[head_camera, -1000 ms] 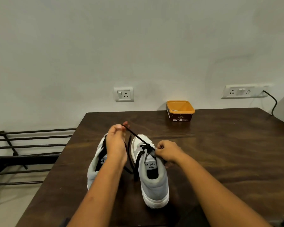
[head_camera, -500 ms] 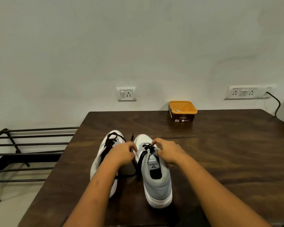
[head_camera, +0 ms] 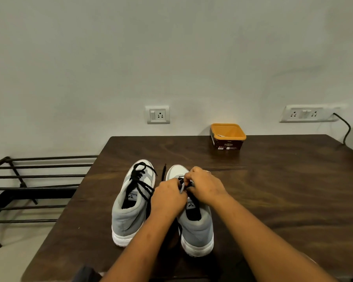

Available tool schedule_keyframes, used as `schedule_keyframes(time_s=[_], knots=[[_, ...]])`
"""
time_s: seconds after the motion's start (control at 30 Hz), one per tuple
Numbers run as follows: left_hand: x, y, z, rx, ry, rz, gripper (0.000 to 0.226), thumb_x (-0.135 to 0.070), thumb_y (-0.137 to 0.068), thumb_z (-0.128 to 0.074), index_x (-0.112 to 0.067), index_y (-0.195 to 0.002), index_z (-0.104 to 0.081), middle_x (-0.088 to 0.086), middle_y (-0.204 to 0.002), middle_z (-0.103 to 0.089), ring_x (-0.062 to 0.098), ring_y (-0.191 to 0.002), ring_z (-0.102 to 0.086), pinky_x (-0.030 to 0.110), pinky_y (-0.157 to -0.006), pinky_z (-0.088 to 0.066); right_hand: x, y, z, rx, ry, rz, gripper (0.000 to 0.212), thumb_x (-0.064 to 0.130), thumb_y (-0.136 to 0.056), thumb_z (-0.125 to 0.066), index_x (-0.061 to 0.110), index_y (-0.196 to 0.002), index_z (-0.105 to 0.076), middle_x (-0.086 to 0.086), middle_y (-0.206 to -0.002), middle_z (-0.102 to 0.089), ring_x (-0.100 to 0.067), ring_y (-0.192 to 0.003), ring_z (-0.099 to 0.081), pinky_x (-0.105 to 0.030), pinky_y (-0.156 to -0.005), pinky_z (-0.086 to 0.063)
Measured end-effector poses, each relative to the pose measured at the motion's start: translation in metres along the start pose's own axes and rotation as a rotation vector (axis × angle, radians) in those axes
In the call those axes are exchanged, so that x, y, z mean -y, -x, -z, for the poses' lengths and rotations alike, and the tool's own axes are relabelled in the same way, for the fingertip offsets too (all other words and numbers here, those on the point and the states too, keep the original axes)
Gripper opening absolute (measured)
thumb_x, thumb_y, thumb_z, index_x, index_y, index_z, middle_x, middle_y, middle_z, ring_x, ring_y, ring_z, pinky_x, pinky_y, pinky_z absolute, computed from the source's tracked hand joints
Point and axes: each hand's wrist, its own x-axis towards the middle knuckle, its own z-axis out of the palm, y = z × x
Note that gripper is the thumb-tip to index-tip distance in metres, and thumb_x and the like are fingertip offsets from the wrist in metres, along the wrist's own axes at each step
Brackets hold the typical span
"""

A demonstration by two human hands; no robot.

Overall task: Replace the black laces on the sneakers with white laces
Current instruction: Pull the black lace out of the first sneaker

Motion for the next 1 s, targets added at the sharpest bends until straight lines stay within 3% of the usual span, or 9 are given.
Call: schedule_keyframes(time_s=[0.1, 0.23, 0.3, 0.37, 0.43, 0.5, 0.6, 0.77, 1.0], knots=[[0.0, -0.001, 0.0, -0.035, 0.064, 0.011, 0.017, -0.028, -0.086, -0.055, -0.021, -0.097, -0.065, 0.006, -0.099, -0.067, 0.027, -0.096, -0.06, 0.033, -0.075, -0.047, -0.002, -0.002, -0.001, -0.021, -0.125, -0.056, 0.004, 0.028, -0.087, -0.062, 0.03, -0.09, -0.06, 0.006, -0.111, -0.061, -0.021, -0.101, -0.057, -0.033, -0.077, -0.045], [0.003, -0.003, 0.003, -0.055, 0.062, 0.016, 0.012, -0.031, -0.089, -0.054, -0.024, -0.091, -0.065, 0.003, -0.096, -0.067, 0.025, -0.094, -0.06, 0.029, -0.07, -0.042, -0.004, -0.004, -0.006, -0.147, -0.348, -0.306, 0.007, 0.025, -0.093, -0.052, 0.028, -0.088, -0.049, 0.004, -0.1, -0.068, -0.023, -0.095, -0.06, -0.03, -0.072, -0.039], [0.005, -0.005, 0.004, -0.049, 0.045, 0.015, 0.013, -0.03, -0.089, -0.054, -0.024, -0.091, -0.065, 0.001, -0.095, -0.067, 0.024, -0.094, -0.06, 0.028, -0.068, -0.042, -0.002, -0.004, -0.009, -0.206, -0.525, -0.452, 0.013, 0.018, -0.092, -0.047, 0.026, -0.083, -0.045, 0.004, -0.094, -0.071, -0.025, -0.089, -0.064, -0.033, -0.074, -0.047], [0.005, -0.006, 0.007, -0.039, 0.015, 0.018, 0.013, -0.031, -0.089, -0.054, -0.023, -0.089, -0.065, 0.002, -0.094, -0.067, 0.025, -0.093, -0.06, 0.028, -0.067, -0.041, 0.001, -0.005, -0.011, -0.206, -0.79, -0.557, 0.023, 0.007, -0.091, -0.04, 0.026, -0.08, -0.045, 0.0, -0.088, -0.071, -0.025, -0.07, -0.064, -0.037, -0.065, -0.055], [0.008, -0.008, 0.007, -0.025, -0.021, -0.007, 0.016, -0.033, -0.089, -0.054, -0.021, -0.086, -0.064, 0.005, -0.094, -0.067, 0.026, -0.094, -0.06, 0.03, -0.07, -0.043, 0.002, -0.003, -0.008, -0.149, -0.871, -0.55, 0.029, 0.0, -0.091, -0.036, 0.023, -0.081, -0.049, -0.006, -0.087, -0.068, -0.022, -0.06, -0.057, -0.031, -0.054, -0.05], [0.009, -0.008, 0.007, -0.017, -0.014, -0.019, 0.016, -0.033, -0.089, -0.054, -0.022, -0.09, -0.065, 0.004, -0.095, -0.068, 0.026, -0.096, -0.06, 0.03, -0.074, -0.043, 0.001, -0.001, -0.001, -0.096, -0.742, -0.389, 0.033, -0.006, -0.088, -0.036, 0.02, -0.082, -0.056, -0.007, -0.091, -0.065, -0.021, -0.069, -0.057, -0.025, -0.055, -0.047], [0.009, -0.005, 0.006, -0.039, 0.011, -0.04, 0.019, -0.033, -0.09, -0.053, -0.027, -0.102, -0.067, 0.001, -0.1, -0.069, 0.023, -0.099, -0.06, 0.031, -0.077, -0.044, 0.001, -0.001, 0.01, 0.022, -0.328, -0.111, 0.033, 0.002, -0.082, -0.046, 0.031, -0.08, -0.063, 0.003, -0.099, -0.067, -0.016, -0.098, -0.059, -0.028, -0.077, -0.049], [0.007, -0.004, 0.008, -0.06, 0.031, -0.037, 0.021, -0.027, -0.09, -0.052, -0.025, -0.105, -0.067, 0.003, -0.103, -0.069, 0.024, -0.101, -0.06, 0.033, -0.082, -0.046, 0.015, 0.006, 0.011, 0.006, 0.029, -0.027, 0.01, 0.029, -0.083, -0.053, 0.027, -0.082, -0.063, 0.003, -0.09, -0.066, -0.02, -0.096, -0.056, -0.027, -0.068, -0.04], [0.007, -0.004, 0.005, -0.047, 0.061, -0.008, 0.016, -0.032, -0.091, -0.052, -0.026, -0.097, -0.065, 0.003, -0.097, -0.069, 0.026, -0.096, -0.06, 0.032, -0.077, -0.045, 0.026, 0.004, 0.008, -0.123, 0.253, -0.011, 0.018, 0.021, -0.093, -0.054, 0.019, -0.107, -0.066, -0.005, -0.105, -0.064, -0.024, -0.111, -0.052, -0.031, -0.07, -0.041]])
